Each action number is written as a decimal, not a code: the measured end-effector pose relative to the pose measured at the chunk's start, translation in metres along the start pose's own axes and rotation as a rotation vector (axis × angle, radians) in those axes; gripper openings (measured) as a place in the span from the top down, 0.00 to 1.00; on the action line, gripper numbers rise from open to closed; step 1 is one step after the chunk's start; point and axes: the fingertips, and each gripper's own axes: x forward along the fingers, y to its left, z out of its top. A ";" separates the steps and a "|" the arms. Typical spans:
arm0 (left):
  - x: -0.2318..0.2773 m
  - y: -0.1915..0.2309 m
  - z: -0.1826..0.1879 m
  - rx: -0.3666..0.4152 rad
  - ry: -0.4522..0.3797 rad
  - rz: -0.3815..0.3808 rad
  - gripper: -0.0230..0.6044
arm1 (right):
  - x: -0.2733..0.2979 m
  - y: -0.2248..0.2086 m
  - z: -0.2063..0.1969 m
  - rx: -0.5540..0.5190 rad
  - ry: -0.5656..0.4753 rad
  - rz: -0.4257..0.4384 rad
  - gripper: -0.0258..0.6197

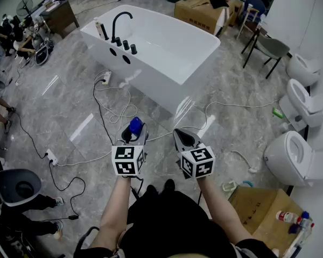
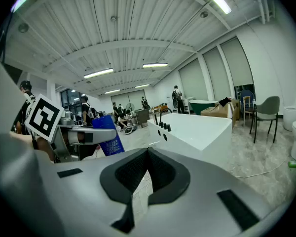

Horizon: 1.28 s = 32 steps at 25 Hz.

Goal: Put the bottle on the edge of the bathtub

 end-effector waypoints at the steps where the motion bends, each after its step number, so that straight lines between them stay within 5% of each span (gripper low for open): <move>1: 0.002 -0.001 0.000 0.002 0.001 -0.001 0.71 | 0.001 -0.002 0.000 -0.002 -0.002 -0.001 0.96; 18: 0.029 0.000 0.010 -0.012 -0.010 0.047 0.71 | 0.003 -0.034 0.011 0.010 -0.015 -0.004 0.96; 32: 0.140 0.057 0.033 -0.019 0.003 0.016 0.71 | 0.102 -0.087 0.050 0.018 0.004 -0.033 0.96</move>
